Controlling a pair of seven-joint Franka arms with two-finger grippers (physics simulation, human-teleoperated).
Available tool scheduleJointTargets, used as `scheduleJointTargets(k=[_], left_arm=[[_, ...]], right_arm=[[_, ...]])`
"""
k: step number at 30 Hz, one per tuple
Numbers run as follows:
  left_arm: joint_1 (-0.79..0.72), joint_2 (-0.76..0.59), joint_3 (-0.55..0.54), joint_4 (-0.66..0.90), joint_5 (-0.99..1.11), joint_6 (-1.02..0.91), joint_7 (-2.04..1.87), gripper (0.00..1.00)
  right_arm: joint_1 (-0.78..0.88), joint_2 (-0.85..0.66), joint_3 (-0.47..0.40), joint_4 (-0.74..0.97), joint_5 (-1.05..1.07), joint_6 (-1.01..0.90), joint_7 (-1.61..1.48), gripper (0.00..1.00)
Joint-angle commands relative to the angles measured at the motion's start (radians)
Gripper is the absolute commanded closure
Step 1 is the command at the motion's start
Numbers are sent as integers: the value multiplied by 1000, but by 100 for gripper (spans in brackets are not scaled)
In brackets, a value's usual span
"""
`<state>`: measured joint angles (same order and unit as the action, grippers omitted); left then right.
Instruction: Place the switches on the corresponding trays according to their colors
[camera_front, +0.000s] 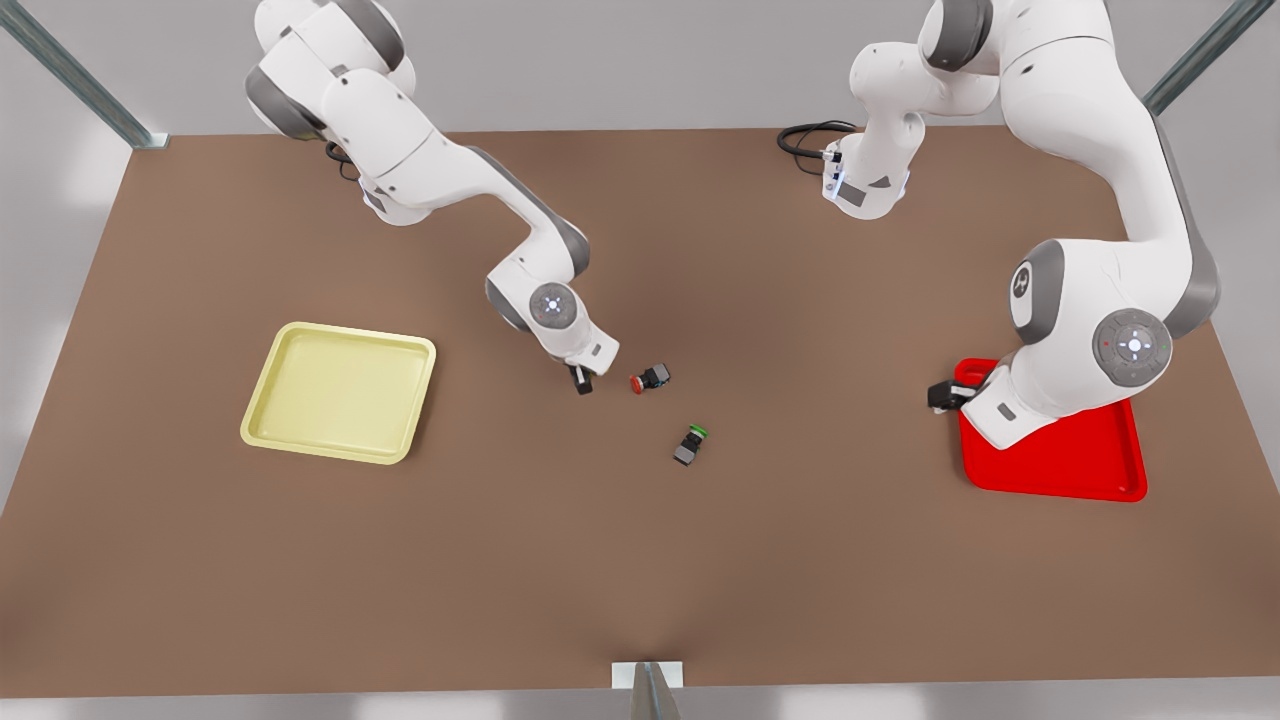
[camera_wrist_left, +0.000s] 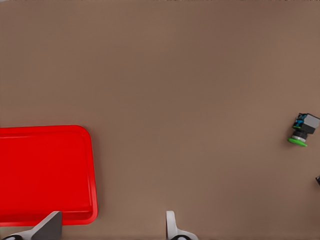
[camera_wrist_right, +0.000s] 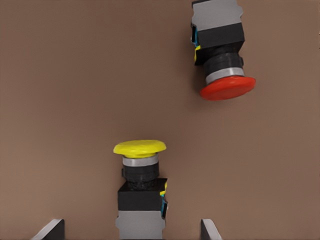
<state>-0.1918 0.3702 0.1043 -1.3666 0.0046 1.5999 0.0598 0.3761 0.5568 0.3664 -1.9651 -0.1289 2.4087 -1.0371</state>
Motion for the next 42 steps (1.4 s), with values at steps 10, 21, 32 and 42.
scheduleJointTargets(k=[10, 21, 32, 42], left_arm=[[8, 13, 2, 3, -6, 0, 2, 0], [11, 12, 2, 3, -12, -2, 2, 0], [11, 13, 2, 3, -18, -2, 2, 0], [11, 13, 2, 3, -18, -2, 2, 0]], right_arm=[[20, 29, -58, -12, -3, 79, -61, 0], [35, 58, -55, 5, -2, 102, -60, 23], [33, 46, -55, -6, -3, 96, -70, 47], [30, 46, -55, -6, -3, 92, -75, 52]])
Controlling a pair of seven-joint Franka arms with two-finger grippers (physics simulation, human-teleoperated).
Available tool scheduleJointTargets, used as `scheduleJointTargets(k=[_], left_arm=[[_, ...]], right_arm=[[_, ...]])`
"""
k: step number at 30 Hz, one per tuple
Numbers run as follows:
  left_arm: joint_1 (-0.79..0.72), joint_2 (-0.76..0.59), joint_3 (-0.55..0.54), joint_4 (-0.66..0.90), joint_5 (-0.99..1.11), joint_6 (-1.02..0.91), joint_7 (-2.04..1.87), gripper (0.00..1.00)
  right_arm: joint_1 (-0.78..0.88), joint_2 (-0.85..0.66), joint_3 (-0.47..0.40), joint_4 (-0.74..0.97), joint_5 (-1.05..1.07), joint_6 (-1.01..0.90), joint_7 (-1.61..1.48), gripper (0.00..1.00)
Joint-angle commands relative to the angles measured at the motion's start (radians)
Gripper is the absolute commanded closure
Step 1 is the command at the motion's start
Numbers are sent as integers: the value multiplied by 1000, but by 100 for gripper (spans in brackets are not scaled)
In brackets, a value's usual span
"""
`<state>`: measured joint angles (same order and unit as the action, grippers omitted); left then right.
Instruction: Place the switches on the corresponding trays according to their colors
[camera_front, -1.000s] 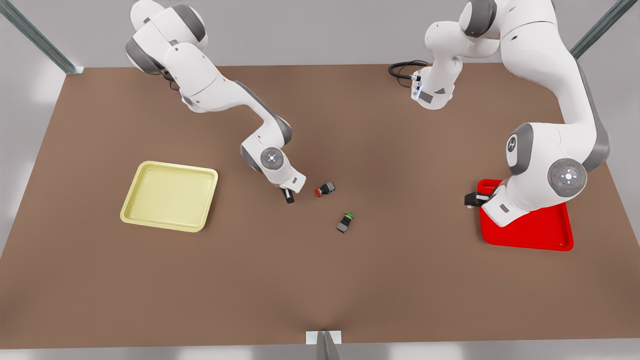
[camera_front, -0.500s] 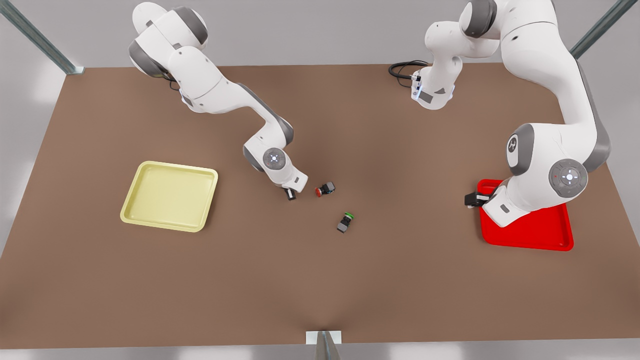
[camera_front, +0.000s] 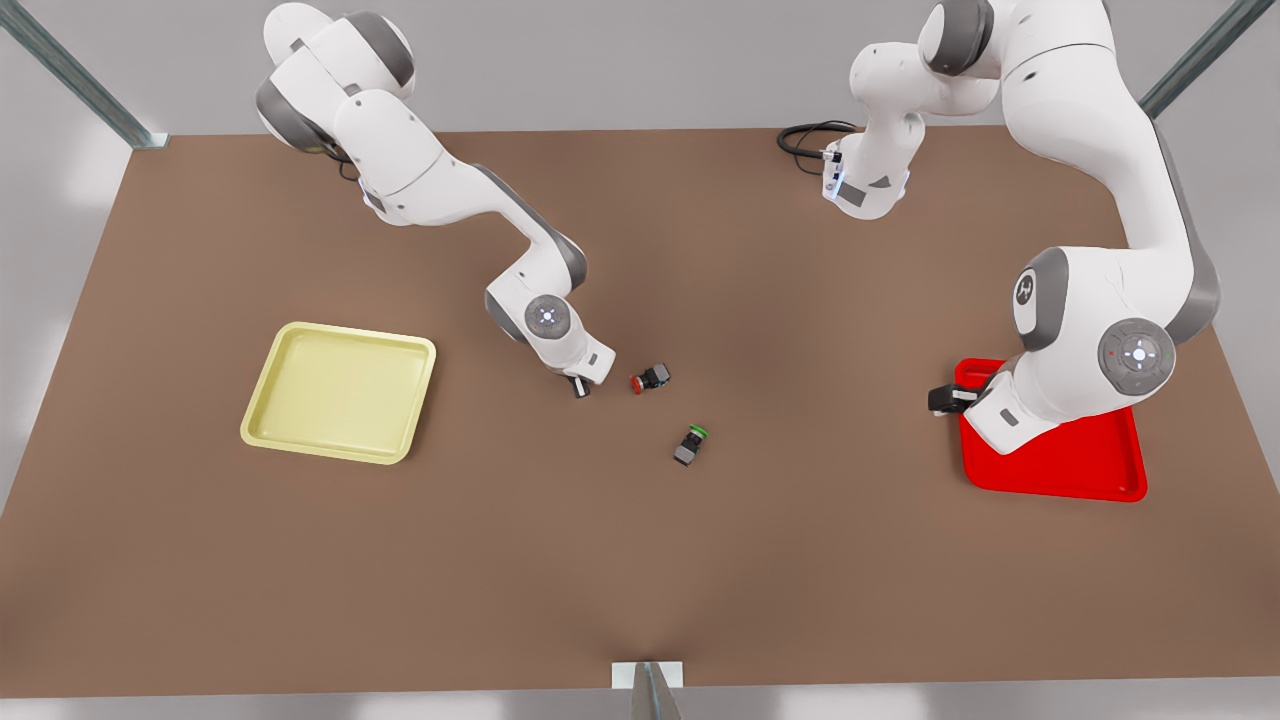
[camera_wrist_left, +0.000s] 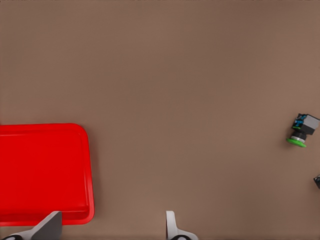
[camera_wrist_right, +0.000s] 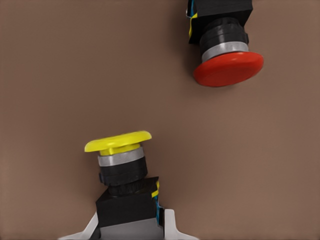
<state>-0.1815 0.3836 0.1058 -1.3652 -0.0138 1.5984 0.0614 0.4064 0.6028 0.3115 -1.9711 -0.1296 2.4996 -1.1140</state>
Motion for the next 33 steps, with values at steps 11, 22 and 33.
scheduleJointTargets(k=[11, 22, 33], left_arm=[[-1, -2, 0, 1, -8, -5, -3, 0], [-259, 75, -113, -2, -3, 23, 195, 0], [-579, 322, -115, 1, -81, 394, -5, 0]], right_arm=[[-57, -132, -8, -104, 1, -7, 0, 52], [-121, -414, -252, -331, 13, -80, -294, 52], [-152, -416, -532, -351, 153, -257, -756, 52]])
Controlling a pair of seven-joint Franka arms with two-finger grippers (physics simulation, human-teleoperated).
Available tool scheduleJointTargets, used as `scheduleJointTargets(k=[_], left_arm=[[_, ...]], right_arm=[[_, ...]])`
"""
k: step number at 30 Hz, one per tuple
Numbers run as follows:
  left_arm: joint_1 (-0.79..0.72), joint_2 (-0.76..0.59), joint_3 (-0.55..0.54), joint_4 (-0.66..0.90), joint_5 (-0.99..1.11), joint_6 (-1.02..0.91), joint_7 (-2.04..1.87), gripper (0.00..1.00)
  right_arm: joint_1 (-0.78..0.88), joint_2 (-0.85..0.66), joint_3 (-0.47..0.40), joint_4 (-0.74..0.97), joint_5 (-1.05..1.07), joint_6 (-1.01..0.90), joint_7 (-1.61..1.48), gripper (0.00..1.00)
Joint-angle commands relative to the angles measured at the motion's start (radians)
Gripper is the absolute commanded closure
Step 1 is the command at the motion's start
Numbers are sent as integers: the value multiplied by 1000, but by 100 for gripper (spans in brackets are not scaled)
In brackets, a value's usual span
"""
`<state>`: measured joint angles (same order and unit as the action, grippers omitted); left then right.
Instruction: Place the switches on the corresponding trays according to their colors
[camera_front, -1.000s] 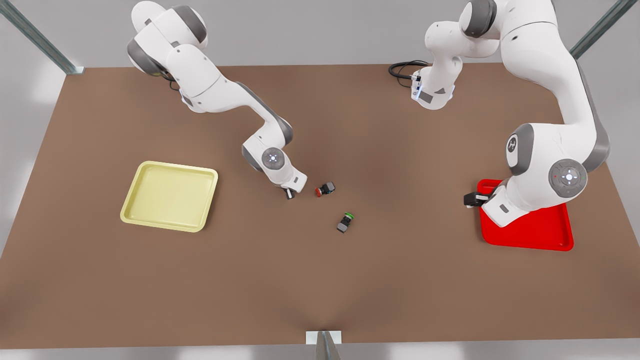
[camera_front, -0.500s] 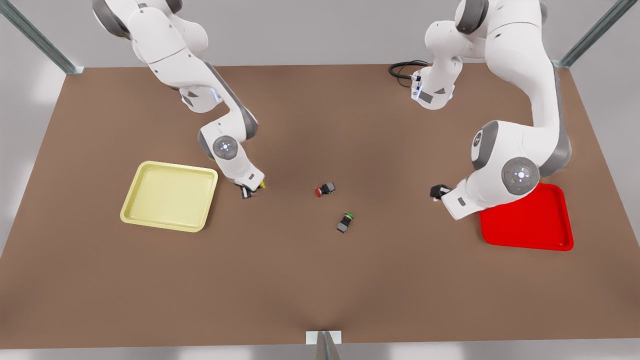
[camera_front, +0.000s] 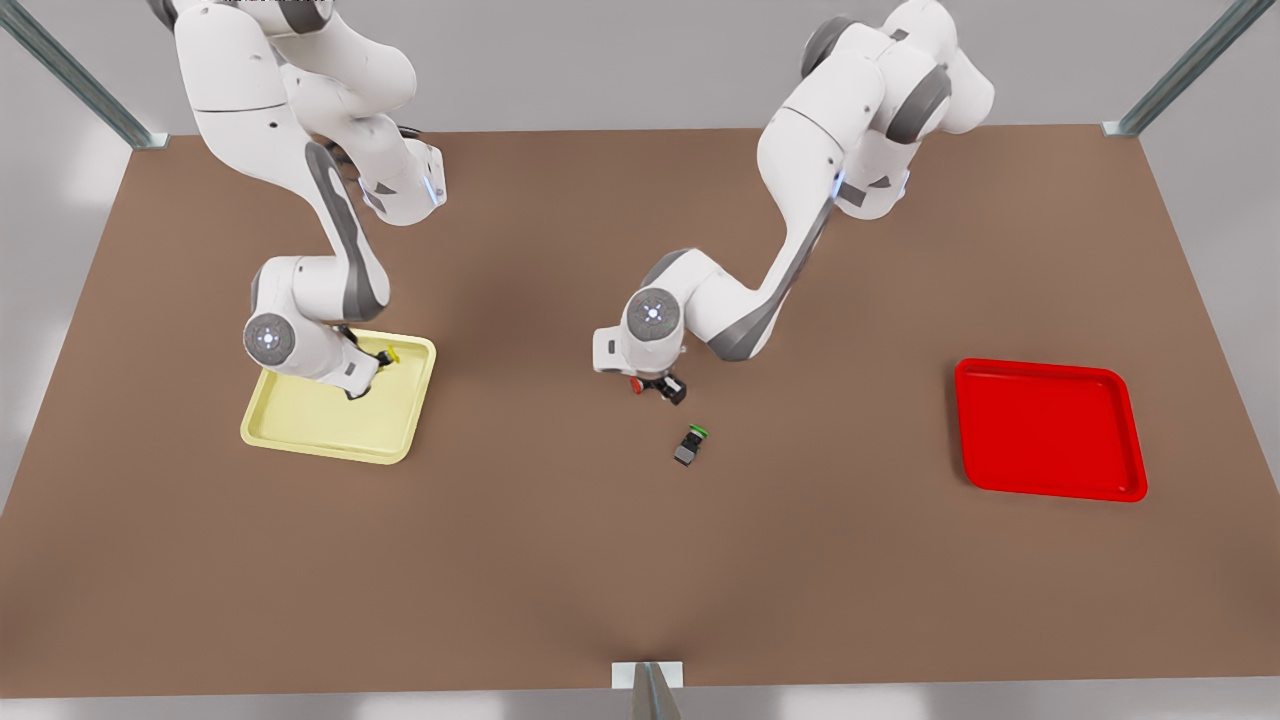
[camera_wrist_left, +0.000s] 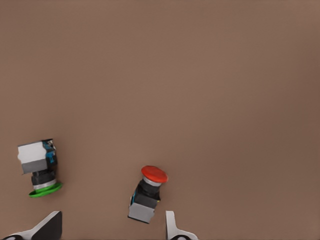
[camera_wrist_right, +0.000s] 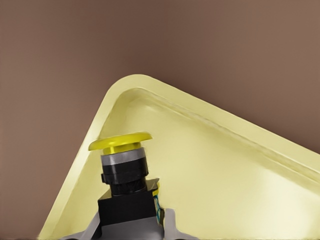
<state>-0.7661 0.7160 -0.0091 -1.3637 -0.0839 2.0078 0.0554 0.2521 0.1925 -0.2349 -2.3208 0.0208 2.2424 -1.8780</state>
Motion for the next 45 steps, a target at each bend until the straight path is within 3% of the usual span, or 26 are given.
scheduleJointTargets(k=[1, 2, 4, 9, 11, 14, 18, 20, 22, 24, 25, 27, 32, 34, 45], left_arm=[[-8, 3, -2, 0, -11, 6, 1, 0], [-25, 22, -2, 0, -10, 23, 0, 0], [-45, 36, 0, 0, 69, 35, 7, 0], [-50, 28, 1, -90, 131, 115, 89, 0], [-51, -9, 1, -182, 131, 175, 92, 0], [-61, -4, 1, -204, 131, 186, 90, 0], [-62, 31, 0, -209, 131, 236, 93, 0], [-61, 42, 0, -210, 131, 247, 92, 0], [-62, 48, -2, -210, 130, 249, 92, 0], [-61, 59, -2, -210, 128, 256, 92, 0], [-61, 59, -2, -212, 127, 256, 92, 6], [-61, 59, -2, -212, 122, 256, 90, 32], [-61, 56, -2, -230, 119, 256, 90, 32], [-61, 56, -2, -230, 119, 256, 90, 39], [-61, 56, -2, -232, 118, 252, 89, 47]], right_arm=[[0, 1, -4, 0, 2, 2, -4, 51], [-10, -1, -4, 4, 2, 2, -13, 27], [-16, 1, -9, 8, 2, 2, -13, 8], [-14, -11, -14, 20, 2, -9, -29, 6], [-4, -54, -23, 107, 2, -118, 39, 6], [3, -65, -15, 353, 2, -333, 413, 0], [-27, -65, 114, 626, -24, -489, 1158, 0], [-137, -61, 181, 785, -71, -604, 1469, 0], [-165, -73, 193, 830, -85, -648, 1718, 0], [-181, -76, 184, 828, -93, -662, 1726, 0], [-183, -73, 186, 831, -93, -662, 1720, 0], [-188, -51, 184, 851, -91, -698, 1722, 0], [-178, -36, 170, 922, -99, -695, 1749, 0], [-183, -38, 170, 923, -97, -693, 1754, 0], [-183, -34, 161, 959, -90, -692, 1781, 0]])
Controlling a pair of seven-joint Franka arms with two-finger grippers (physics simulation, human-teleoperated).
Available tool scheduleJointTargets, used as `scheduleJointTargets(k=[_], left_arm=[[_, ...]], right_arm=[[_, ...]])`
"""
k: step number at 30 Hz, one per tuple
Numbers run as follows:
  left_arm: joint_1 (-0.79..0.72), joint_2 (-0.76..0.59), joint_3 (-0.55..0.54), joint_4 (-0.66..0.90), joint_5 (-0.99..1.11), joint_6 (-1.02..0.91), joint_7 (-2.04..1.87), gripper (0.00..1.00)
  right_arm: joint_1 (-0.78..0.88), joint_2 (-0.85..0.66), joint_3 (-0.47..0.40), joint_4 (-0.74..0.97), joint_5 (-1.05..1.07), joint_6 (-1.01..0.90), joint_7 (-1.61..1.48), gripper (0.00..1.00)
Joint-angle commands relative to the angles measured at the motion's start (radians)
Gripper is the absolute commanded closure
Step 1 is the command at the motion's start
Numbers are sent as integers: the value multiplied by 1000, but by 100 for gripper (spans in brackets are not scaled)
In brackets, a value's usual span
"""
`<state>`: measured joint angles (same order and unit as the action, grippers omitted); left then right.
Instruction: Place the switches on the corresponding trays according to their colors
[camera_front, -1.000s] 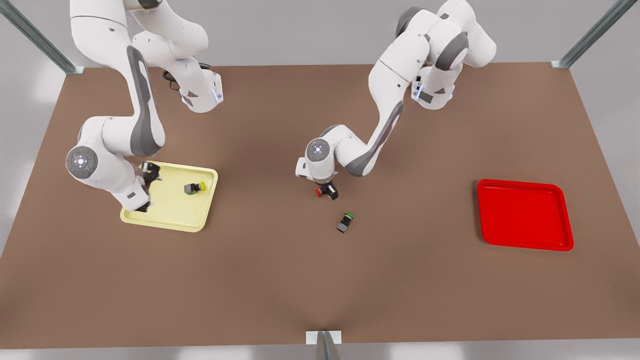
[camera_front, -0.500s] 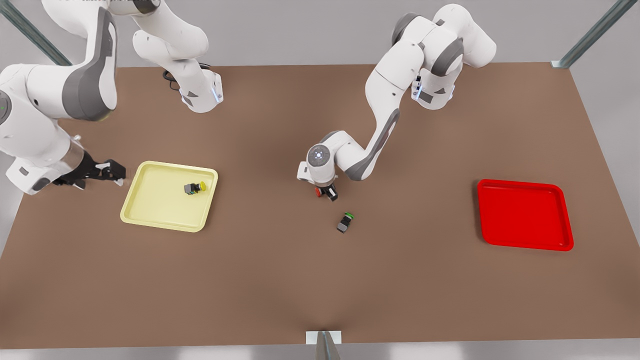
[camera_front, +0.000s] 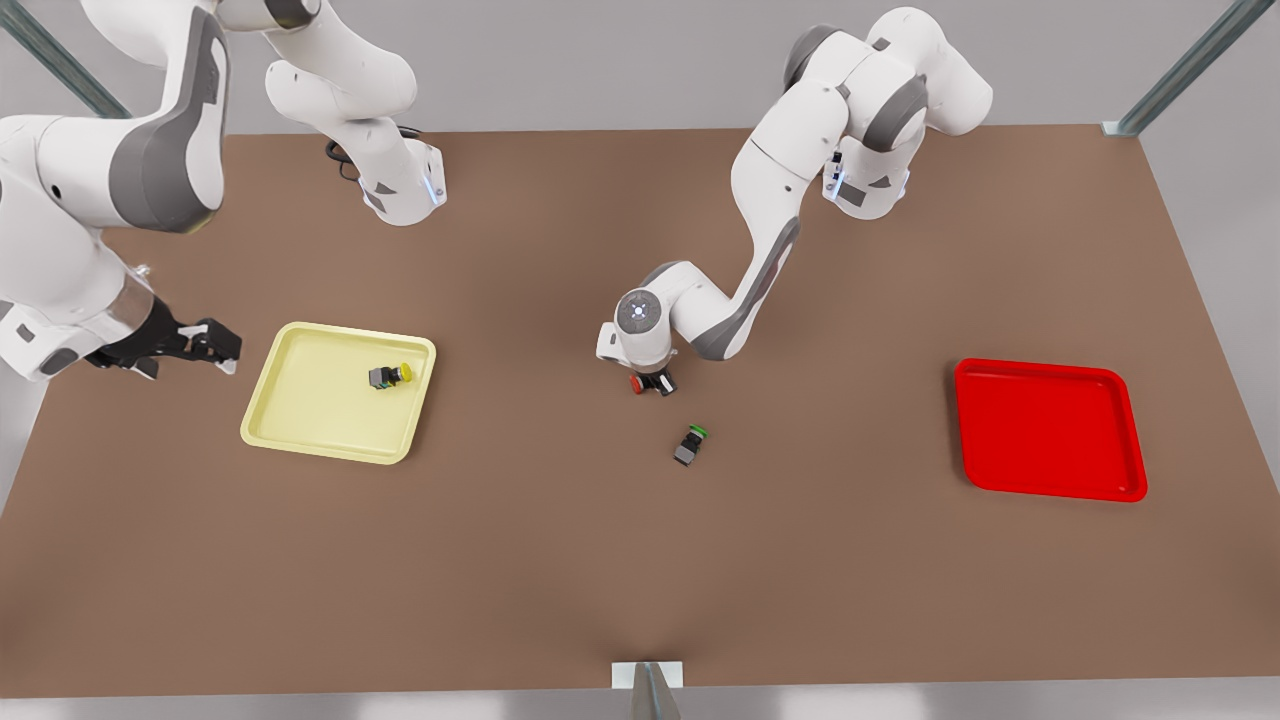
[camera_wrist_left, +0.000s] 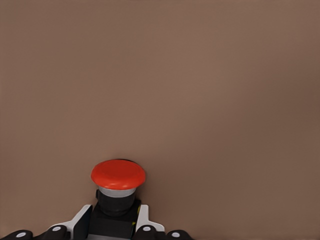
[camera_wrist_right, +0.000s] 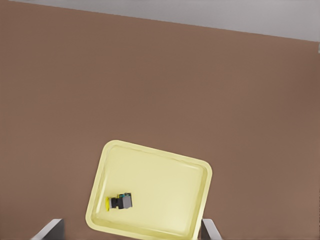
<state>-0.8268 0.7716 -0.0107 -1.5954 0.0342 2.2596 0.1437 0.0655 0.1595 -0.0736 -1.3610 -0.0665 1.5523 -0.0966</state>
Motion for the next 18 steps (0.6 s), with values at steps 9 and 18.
scheduleJointTargets(k=[9, 18], left_arm=[[0, 3, 0, 0, 0, 5, -3, 48], [2, -55, 0, -52, 0, -6, 4, 48]], right_arm=[[-1, 0, -2, 0, 2, 19, 0, 0], [-7, 0, -9, 0, 4, 20, 0, 0]])
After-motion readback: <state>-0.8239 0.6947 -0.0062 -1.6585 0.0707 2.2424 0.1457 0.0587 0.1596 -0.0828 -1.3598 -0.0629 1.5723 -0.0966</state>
